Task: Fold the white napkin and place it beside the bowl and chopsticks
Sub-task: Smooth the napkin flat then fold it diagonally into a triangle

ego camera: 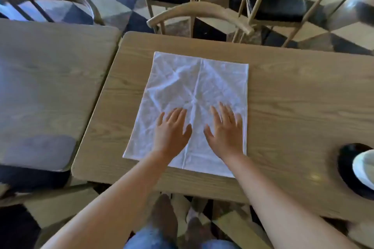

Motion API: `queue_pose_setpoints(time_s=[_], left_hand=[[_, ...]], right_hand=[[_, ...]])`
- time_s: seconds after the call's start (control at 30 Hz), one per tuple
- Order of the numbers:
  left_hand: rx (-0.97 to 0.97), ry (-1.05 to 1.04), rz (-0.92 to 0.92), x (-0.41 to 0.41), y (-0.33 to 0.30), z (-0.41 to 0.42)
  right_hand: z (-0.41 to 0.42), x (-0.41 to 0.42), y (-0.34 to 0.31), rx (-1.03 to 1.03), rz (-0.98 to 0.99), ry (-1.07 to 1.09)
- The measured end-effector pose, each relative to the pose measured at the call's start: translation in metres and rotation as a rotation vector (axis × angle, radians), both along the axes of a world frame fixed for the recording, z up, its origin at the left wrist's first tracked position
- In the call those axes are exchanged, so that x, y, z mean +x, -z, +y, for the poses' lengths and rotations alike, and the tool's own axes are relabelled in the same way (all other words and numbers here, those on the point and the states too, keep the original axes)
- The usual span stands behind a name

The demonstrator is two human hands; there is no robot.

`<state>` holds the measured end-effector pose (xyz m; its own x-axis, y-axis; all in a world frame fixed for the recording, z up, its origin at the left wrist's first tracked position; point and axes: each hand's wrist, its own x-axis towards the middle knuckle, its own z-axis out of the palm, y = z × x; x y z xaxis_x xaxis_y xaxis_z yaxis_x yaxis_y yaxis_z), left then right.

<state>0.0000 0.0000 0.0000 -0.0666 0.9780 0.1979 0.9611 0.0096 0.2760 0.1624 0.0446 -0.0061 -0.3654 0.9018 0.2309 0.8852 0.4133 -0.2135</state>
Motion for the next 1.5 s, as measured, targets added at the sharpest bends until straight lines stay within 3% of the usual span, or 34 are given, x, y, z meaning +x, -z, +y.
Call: queue_pose_setpoints(time_s=[0.07, 0.17, 0.33, 0.43, 0.67, 0.8, 0.87, 0.97, 1.07, 1.23, 1.5], left_hand=[[-0.212, 0.016, -0.069, 0.001, 0.097, -0.004], [-0.259, 0.039, 0.007, 0.011, 0.109, -0.034], [-0.28, 0.248, 0.062, 0.005, 0.13, -0.033], [-0.283, 0.272, 0.087, -0.017, 0.134, -0.023], [-0.349, -0.016, 0.083, -0.09, 0.131, 0.011], [-0.329, -0.344, 0.013, -0.103, 0.125, 0.035], [-0.27, -0.296, 0.006, -0.087, 0.117, 0.054], [-0.184, 0.114, 0.071, -0.05, 0.119, 0.083], [-0.202, 0.294, 0.108, -0.037, 0.131, 0.121], [-0.251, 0.357, 0.177, -0.06, 0.14, 0.184], [-0.285, 0.257, 0.189, -0.121, 0.137, 0.257]], right_hand=[[-0.018, -0.01, 0.097, -0.269, -0.033, 0.062], [-0.054, -0.011, 0.109, -0.281, -0.055, 0.092], [-0.055, -0.012, 0.123, -0.332, -0.133, 0.008], [-0.043, 0.011, 0.128, -0.302, -0.172, -0.017], [-0.009, 0.042, 0.128, -0.334, -0.12, 0.25], [0.004, 0.027, 0.121, -0.31, 0.021, 0.556], [0.018, 0.006, 0.113, -0.236, 0.032, 0.454], [0.051, -0.031, 0.115, -0.178, -0.024, 0.173], [0.095, -0.049, 0.124, -0.249, -0.088, 0.07], [0.158, -0.029, 0.136, -0.265, -0.134, 0.029], [0.235, -0.003, 0.132, -0.285, -0.193, 0.046]])
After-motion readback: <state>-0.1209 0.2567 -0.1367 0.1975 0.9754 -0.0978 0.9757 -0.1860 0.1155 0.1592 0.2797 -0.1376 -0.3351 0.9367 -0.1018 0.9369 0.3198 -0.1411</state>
